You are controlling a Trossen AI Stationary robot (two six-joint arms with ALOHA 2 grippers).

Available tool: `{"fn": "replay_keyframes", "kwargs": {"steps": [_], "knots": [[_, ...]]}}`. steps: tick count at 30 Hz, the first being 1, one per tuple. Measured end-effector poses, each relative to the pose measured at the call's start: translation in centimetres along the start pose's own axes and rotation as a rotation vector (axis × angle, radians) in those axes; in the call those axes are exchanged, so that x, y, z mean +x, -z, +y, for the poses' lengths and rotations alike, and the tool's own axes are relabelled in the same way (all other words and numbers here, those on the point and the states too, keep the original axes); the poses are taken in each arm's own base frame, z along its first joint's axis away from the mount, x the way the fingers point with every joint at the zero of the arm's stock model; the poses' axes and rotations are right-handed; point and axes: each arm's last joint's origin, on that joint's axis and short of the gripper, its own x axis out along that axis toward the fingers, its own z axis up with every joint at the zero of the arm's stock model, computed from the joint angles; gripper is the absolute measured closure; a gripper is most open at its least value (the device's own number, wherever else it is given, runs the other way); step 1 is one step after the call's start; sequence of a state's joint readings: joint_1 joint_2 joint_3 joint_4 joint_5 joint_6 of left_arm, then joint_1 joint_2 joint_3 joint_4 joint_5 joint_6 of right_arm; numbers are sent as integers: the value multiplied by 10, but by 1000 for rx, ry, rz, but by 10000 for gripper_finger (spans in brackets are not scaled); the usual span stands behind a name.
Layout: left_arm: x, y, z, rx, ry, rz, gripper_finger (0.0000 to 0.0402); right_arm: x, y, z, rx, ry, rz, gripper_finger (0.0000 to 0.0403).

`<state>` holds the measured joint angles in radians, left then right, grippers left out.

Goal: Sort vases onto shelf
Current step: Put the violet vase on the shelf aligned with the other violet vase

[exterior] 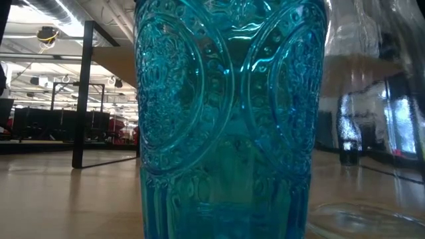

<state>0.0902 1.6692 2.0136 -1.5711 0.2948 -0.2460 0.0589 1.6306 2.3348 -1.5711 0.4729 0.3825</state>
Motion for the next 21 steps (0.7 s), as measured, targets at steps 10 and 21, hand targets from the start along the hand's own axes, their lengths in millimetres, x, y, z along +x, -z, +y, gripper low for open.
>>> {"fn": "replay_keyframes", "kwargs": {"steps": [10,21], "knots": [[0,0,1,-7,-40,-12,296,0,0,1,9,-21,8,217],[-11,5,4,-111,12,-31,282,1,0,2,7,-36,17,217]]}}
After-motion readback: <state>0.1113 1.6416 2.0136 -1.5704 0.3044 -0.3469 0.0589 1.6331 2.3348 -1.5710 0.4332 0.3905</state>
